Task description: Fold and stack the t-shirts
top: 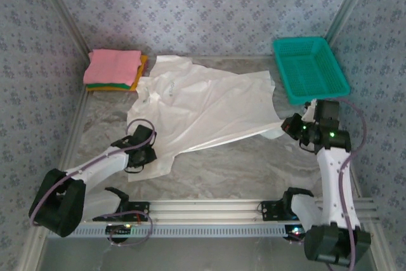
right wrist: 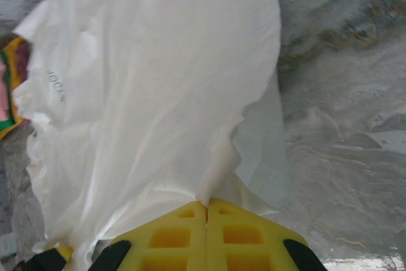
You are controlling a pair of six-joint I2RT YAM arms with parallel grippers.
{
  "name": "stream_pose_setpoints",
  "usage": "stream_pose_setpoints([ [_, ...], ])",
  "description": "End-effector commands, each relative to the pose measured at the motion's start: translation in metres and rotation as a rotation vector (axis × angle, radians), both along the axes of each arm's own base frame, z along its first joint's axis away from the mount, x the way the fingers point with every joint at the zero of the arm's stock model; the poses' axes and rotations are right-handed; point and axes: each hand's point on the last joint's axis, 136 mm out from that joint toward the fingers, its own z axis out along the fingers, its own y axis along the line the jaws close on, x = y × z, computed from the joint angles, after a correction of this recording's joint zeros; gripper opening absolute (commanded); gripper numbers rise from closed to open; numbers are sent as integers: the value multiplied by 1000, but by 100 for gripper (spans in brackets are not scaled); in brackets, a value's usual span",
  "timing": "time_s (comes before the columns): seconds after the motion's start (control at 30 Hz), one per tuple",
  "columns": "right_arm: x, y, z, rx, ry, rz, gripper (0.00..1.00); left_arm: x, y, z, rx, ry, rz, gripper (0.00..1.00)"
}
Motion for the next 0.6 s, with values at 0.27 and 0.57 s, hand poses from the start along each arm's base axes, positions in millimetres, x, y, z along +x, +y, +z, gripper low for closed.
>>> stream_pose_setpoints([
  [0.27,-103,45,-32,151,92,31,23,-22,19,-8,68,66,2,18],
  [0.57,-51,21,-32,-37,173,19,45,-20,17,-8,56,50,-5,17],
])
